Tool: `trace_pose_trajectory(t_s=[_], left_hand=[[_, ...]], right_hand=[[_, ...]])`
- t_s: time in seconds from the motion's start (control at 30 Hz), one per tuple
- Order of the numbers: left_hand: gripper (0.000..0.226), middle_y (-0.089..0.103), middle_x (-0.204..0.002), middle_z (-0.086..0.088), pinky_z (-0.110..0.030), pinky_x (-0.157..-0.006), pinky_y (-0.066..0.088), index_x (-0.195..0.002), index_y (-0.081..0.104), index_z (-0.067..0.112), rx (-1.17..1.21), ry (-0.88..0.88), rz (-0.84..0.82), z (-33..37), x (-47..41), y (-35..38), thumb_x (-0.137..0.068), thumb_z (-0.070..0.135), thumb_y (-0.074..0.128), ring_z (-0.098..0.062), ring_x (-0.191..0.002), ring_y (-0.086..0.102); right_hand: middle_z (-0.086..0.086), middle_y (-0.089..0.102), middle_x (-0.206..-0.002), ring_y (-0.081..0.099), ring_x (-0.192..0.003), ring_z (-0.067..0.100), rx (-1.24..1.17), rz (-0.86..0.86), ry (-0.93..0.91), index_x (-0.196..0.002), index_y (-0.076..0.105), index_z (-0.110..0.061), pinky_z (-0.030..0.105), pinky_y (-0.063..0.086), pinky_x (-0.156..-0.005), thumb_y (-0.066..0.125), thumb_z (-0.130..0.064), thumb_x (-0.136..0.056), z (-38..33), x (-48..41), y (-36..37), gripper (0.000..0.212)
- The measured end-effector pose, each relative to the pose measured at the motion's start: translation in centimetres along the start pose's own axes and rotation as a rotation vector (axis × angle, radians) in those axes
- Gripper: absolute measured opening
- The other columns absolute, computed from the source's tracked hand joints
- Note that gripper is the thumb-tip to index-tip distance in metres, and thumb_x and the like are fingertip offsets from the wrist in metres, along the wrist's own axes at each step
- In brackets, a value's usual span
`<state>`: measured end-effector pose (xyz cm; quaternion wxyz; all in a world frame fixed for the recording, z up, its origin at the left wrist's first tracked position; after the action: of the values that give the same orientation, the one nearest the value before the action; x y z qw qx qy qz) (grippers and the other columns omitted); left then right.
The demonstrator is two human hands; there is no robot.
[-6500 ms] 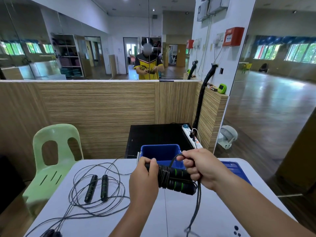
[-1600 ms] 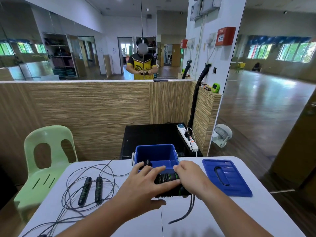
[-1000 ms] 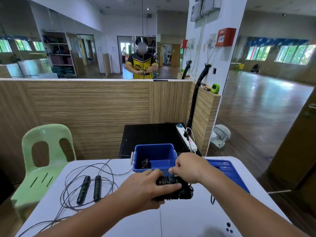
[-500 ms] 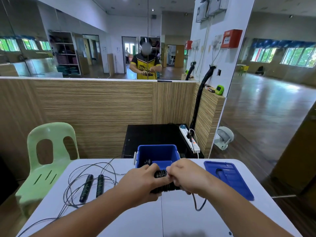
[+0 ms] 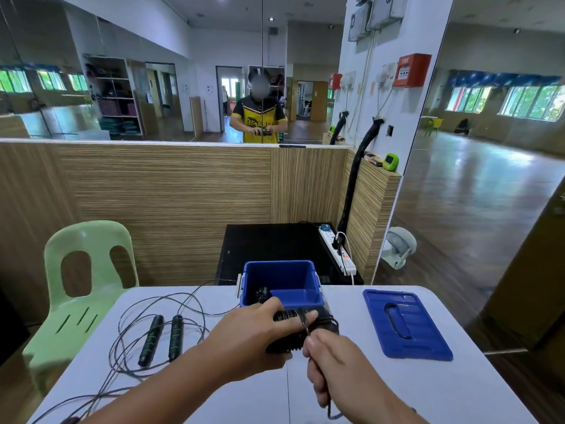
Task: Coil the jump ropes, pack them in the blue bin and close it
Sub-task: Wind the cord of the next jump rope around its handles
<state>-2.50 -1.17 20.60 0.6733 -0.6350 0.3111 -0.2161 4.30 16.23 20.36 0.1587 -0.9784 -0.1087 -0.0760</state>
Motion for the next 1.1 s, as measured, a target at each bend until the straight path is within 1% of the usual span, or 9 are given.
trace_pose_trajectory(t_s=[0.23, 0.4, 0.5, 0.6, 0.73, 0.83, 1.0, 1.07, 1.1], left_hand=[[0.087, 0.049, -0.128, 0.007, -0.031, -0.076, 0.054, -0.150, -0.002, 0.069, 0.044, -0.020, 0.081, 0.1, 0.0, -0.6, -0.090, 0.056, 0.060, -0.019, -0.095, 0.061], [0.084, 0.048, -0.126, 0.012, -0.024, -0.073, 0.048, -0.147, -0.002, 0.073, 0.103, -0.058, 0.094, 0.4, 0.7, -1.4, -0.087, 0.062, 0.056, -0.013, -0.089, 0.059], [0.084, 0.042, -0.129, 0.016, -0.020, -0.078, 0.044, -0.143, -0.007, 0.077, 0.150, -0.068, 0.087, 0.6, 1.0, -1.8, -0.090, 0.063, 0.057, -0.011, -0.095, 0.057], [0.083, 0.041, -0.129, 0.018, -0.019, -0.080, 0.045, -0.141, -0.007, 0.079, 0.183, -0.071, 0.076, 1.1, 1.5, -2.3, -0.091, 0.064, 0.057, -0.010, -0.096, 0.057], [0.081, 0.043, -0.124, 0.017, -0.016, -0.074, 0.043, -0.144, 0.001, 0.077, 0.197, -0.042, 0.099, 1.7, 2.2, -2.8, -0.088, 0.064, 0.057, -0.009, -0.088, 0.056], [0.079, 0.043, -0.123, 0.019, -0.013, -0.073, 0.040, -0.144, 0.005, 0.077, 0.255, -0.024, 0.116, 2.0, 2.7, -3.5, -0.086, 0.063, 0.058, -0.005, -0.086, 0.053], [0.081, 0.046, -0.120, 0.017, -0.015, -0.068, 0.045, -0.150, 0.024, 0.066, 0.319, 0.050, 0.214, 3.1, 3.6, -5.4, -0.084, 0.055, 0.068, -0.003, -0.083, 0.054], [0.081, 0.048, -0.120, 0.016, -0.012, -0.068, 0.044, -0.151, 0.030, 0.062, 0.327, 0.096, 0.271, 4.0, 3.8, -6.2, -0.082, 0.052, 0.072, 0.000, -0.082, 0.053], [0.080, 0.049, -0.120, 0.016, -0.011, -0.068, 0.045, -0.151, 0.032, 0.061, 0.314, 0.120, 0.295, 4.4, 3.8, -6.6, -0.083, 0.052, 0.073, 0.001, -0.081, 0.052]], right_hand=[[0.010, 0.055, -0.056, 0.059, -0.063, 0.027, -0.154, 0.026, -0.046, -0.084, 0.053, -0.009, 0.029, 0.049, -0.064, 0.038, -0.020, -0.108, 2.3, 1.1, 0.6, 0.030], [0.009, 0.064, -0.066, 0.069, -0.078, 0.037, -0.150, 0.027, -0.081, -0.082, 0.056, -0.011, 0.035, 0.057, -0.078, 0.041, -0.028, -0.103, 4.1, 1.1, 0.4, 0.031], [0.010, 0.071, -0.075, 0.071, -0.087, 0.033, -0.080, 0.026, -0.099, -0.084, 0.057, -0.013, 0.045, 0.057, -0.093, 0.042, -0.029, -0.101, 5.0, 0.9, 0.0, 0.027], [0.008, 0.074, -0.081, 0.072, -0.090, 0.026, -0.010, 0.015, -0.128, -0.089, 0.059, -0.017, 0.049, 0.054, -0.097, 0.042, -0.026, -0.103, 5.5, 0.3, -0.1, 0.024], [-0.001, 0.076, -0.088, 0.068, -0.088, 0.018, 0.164, -0.034, -0.180, -0.090, 0.057, -0.029, 0.046, 0.054, -0.094, 0.041, -0.024, -0.101, 5.1, -0.5, -0.5, 0.020], [0.008, 0.075, -0.083, 0.069, -0.082, 0.027, 0.021, -0.106, -0.130, -0.084, 0.065, -0.026, 0.050, 0.058, -0.088, 0.048, -0.018, -0.102, 3.6, -0.7, -1.4, 0.027], [0.014, 0.061, -0.074, 0.062, -0.068, 0.028, -0.195, -0.381, -0.018, -0.095, 0.066, 0.000, 0.036, 0.055, -0.067, 0.062, -0.021, -0.098, 2.1, -0.7, -3.8, 0.022], [0.008, 0.063, -0.071, 0.063, -0.063, 0.019, -0.233, -0.426, 0.028, -0.098, 0.068, -0.001, 0.030, 0.054, -0.060, 0.055, -0.005, -0.100, 1.7, -0.7, -4.3, 0.013], [0.004, 0.065, -0.072, 0.064, -0.064, 0.014, -0.219, -0.429, 0.032, -0.097, 0.071, -0.009, 0.027, 0.054, -0.061, 0.052, 0.003, -0.100, 1.2, -0.6, -4.6, 0.023]])
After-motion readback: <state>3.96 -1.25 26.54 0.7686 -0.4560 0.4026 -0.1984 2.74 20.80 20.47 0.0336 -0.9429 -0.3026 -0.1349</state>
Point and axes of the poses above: each hand's wrist, its own x-axis away from the middle knuckle, its own y-axis out of the palm, z = x × y, the point moved 3 cm from there along -x, towards the middle knuckle
